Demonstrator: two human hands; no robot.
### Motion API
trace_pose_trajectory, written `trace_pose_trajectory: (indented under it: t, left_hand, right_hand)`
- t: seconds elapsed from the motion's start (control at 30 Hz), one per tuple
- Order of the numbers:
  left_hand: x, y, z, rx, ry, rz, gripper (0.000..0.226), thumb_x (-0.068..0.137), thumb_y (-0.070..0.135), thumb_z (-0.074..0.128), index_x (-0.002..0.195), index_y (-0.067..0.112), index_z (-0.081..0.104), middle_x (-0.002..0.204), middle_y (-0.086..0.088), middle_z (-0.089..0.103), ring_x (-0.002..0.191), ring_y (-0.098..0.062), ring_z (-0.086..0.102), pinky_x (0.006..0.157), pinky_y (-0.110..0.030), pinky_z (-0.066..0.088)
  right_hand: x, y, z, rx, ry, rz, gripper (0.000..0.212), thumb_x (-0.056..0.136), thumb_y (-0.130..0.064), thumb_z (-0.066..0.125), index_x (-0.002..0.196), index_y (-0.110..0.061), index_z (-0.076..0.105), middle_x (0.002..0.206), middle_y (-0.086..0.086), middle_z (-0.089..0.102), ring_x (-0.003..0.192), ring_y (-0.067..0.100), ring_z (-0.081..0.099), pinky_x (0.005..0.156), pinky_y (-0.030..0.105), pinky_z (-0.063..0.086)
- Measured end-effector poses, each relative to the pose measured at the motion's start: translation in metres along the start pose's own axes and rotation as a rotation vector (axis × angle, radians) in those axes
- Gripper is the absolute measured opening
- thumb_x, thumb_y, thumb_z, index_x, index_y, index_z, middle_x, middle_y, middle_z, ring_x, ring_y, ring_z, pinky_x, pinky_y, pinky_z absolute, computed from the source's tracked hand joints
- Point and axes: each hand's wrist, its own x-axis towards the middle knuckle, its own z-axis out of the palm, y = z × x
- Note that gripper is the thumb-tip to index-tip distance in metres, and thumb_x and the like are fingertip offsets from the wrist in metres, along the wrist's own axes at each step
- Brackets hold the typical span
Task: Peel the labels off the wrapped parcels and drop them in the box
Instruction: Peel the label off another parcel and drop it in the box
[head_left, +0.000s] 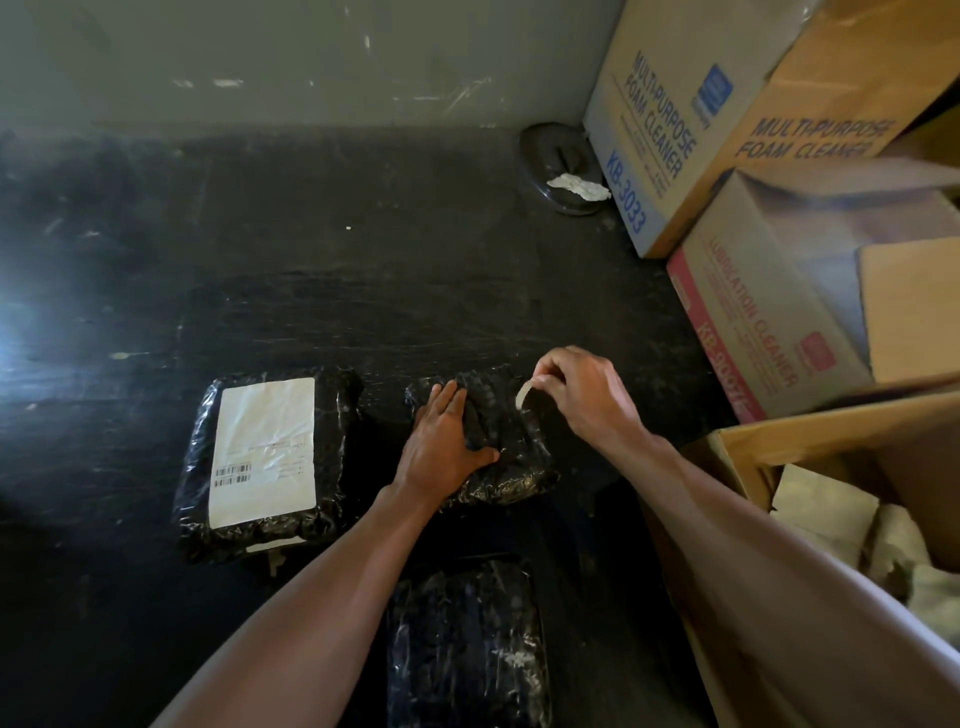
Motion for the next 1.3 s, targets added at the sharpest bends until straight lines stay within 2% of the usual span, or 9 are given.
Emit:
trace_pose_trajectory:
  t: [0.47,0.67,0.73,0.8,0.9,1.03,1.13,1.23,1.3]
  left_hand:
    - [-0.021,0.036,-0.017,0.046,-0.044,0.045,0.091,0.085,0.043,0.071,0.154,0.012,0.022,0.162,-0.005,0.016,0.15,-0.02,0.007,0.12,-0.037,0.017]
    - [-0.054,0.091,-0.013,0.007,-0.111,0.195,0.08,0.089,0.04,0.067,0.153,0.014,0.028,0.162,-0.004,0.016,0.15,-0.017,0.008,0.118,-0.035,0.017]
    - [-0.065,0.113,-0.011,-0.008,-0.134,0.235,0.079,0.089,0.038,0.067,0.153,0.016,0.028,0.162,-0.002,0.017,0.149,-0.015,0.009,0.118,-0.035,0.017]
    - [-0.075,0.136,-0.006,-0.049,-0.163,0.266,0.079,0.088,0.037,0.069,0.153,0.019,0.028,0.162,0.0,0.019,0.149,-0.014,0.012,0.118,-0.036,0.019]
    - [-0.094,0.171,0.005,-0.081,-0.154,0.356,0.08,0.087,0.036,0.07,0.153,0.019,0.028,0.16,0.001,0.023,0.148,-0.013,0.016,0.118,-0.034,0.02]
    - [-0.113,0.207,0.023,-0.054,-0.156,0.54,0.078,0.09,0.027,0.069,0.153,0.012,0.027,0.16,-0.003,0.024,0.148,-0.014,0.017,0.119,-0.03,0.018]
    - [-0.119,0.221,0.032,0.02,-0.185,0.596,0.073,0.092,0.015,0.064,0.153,0.012,0.025,0.161,-0.003,0.022,0.147,-0.016,0.02,0.119,-0.035,0.023]
    - [-0.122,0.227,0.038,0.054,-0.193,0.618,0.072,0.092,0.007,0.059,0.154,0.011,0.022,0.161,-0.003,0.02,0.148,-0.016,0.019,0.12,-0.034,0.021]
    - [-0.122,0.227,0.04,0.088,-0.176,0.636,0.071,0.092,0.004,0.056,0.154,0.01,0.022,0.161,-0.005,0.02,0.148,-0.016,0.017,0.12,-0.033,0.021]
  right_hand:
    - [-0.057,-0.005,-0.093,0.017,0.196,0.065,0.02,0.097,-0.012,0.063,0.111,-0.018,0.076,0.096,-0.006,0.071,0.078,0.004,0.065,0.068,0.021,0.053]
    - [-0.124,0.022,-0.133,-0.026,0.353,0.109,0.015,0.086,-0.01,0.076,0.099,-0.017,0.079,0.107,-0.003,0.074,0.096,-0.002,0.059,0.083,0.007,0.047]
    - [-0.148,0.033,-0.142,-0.037,0.39,0.149,0.014,0.082,-0.008,0.08,0.095,-0.015,0.08,0.118,0.0,0.07,0.11,0.005,0.057,0.087,0.013,0.048]
    - [-0.17,0.042,-0.149,-0.044,0.39,0.2,0.012,0.082,-0.008,0.08,0.093,-0.014,0.079,0.122,0.002,0.069,0.116,0.013,0.061,0.083,0.013,0.051]
    - [-0.2,0.052,-0.152,-0.051,0.344,0.298,0.01,0.089,-0.009,0.074,0.097,-0.009,0.08,0.107,0.0,0.074,0.095,0.005,0.066,0.064,-0.003,0.04]
    - [-0.234,0.064,-0.148,-0.046,0.295,0.434,0.011,0.093,-0.012,0.069,0.097,-0.012,0.08,0.1,-0.002,0.075,0.089,0.008,0.067,0.065,0.009,0.041]
    - [-0.253,0.065,-0.149,-0.025,0.279,0.488,0.011,0.094,-0.012,0.067,0.093,-0.012,0.077,0.093,-0.006,0.07,0.082,0.006,0.062,0.06,0.004,0.04]
    - [-0.267,0.068,-0.15,0.007,0.261,0.538,0.012,0.092,-0.013,0.068,0.083,-0.013,0.075,0.087,-0.003,0.071,0.078,0.008,0.065,0.066,0.02,0.054]
    - [-0.273,0.071,-0.148,0.021,0.245,0.59,0.011,0.093,-0.016,0.069,0.088,-0.01,0.077,0.09,-0.001,0.072,0.081,0.009,0.066,0.072,0.026,0.058]
